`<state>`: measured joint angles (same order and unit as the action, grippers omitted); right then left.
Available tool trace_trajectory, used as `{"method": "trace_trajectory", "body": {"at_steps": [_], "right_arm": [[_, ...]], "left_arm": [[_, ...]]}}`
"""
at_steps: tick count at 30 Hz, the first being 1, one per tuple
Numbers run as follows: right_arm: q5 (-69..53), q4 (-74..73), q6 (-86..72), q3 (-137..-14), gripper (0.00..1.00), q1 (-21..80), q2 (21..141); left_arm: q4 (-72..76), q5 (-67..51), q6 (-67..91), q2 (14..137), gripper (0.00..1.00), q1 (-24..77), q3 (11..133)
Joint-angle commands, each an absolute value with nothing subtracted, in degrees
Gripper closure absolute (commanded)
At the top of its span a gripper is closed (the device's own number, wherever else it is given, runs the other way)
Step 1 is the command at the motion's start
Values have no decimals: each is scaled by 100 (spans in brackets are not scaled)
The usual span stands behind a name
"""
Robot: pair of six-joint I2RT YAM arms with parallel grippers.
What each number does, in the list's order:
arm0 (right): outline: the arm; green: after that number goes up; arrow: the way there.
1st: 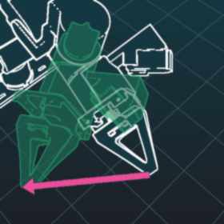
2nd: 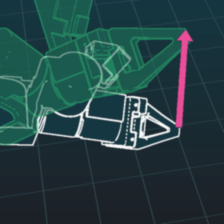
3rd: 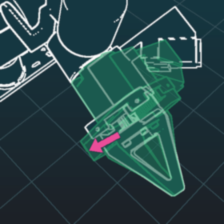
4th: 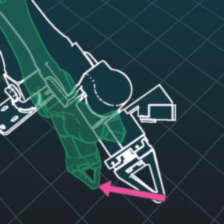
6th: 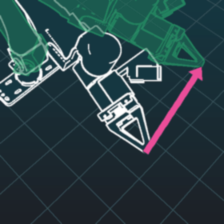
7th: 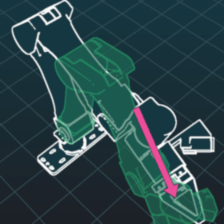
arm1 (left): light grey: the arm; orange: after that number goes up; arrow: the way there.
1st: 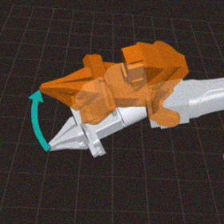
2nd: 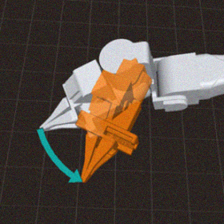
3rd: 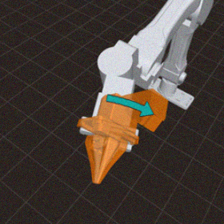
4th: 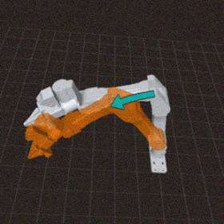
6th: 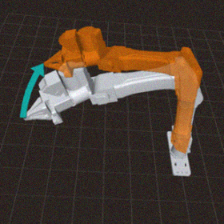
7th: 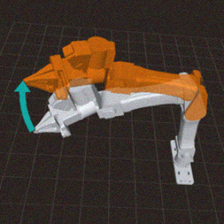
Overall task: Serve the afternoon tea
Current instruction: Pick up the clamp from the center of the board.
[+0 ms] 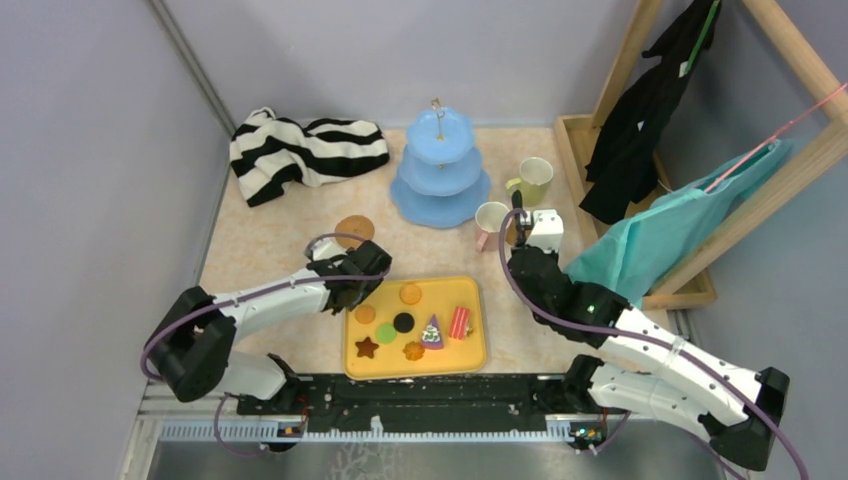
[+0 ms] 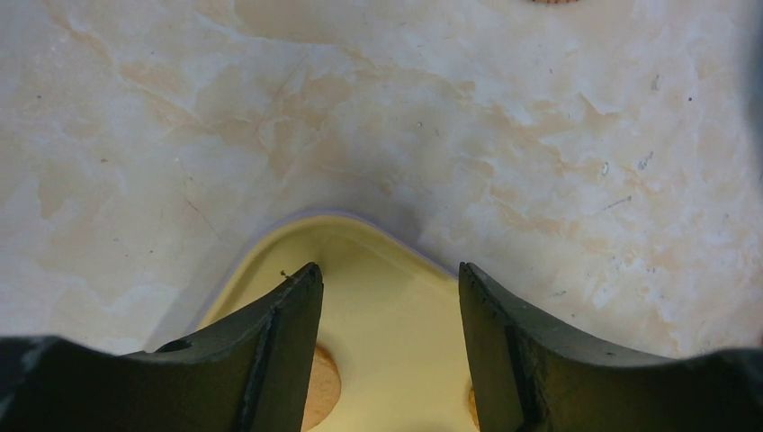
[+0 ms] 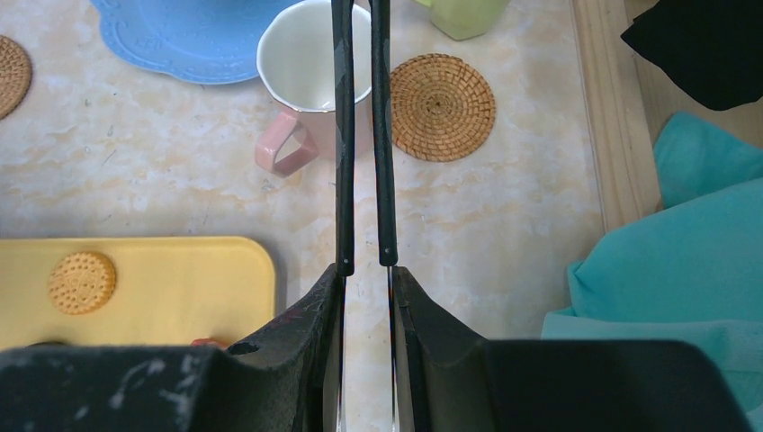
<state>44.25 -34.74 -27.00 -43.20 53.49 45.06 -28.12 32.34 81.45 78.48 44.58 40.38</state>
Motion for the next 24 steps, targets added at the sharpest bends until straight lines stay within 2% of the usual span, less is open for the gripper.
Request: {"method": "trace_trajectory", "body": {"at_steps": [1,24], "right_arm": [[4439,-3131,-2663,-4557,77,5405,4541],[4424,-3055,-2543,-4615,78,5487,4658]], "left_arm": [[-3129,3463,8799,7987,37,4329,4046],[-3436,4045,9765,8839,39,3562,4575]]}}
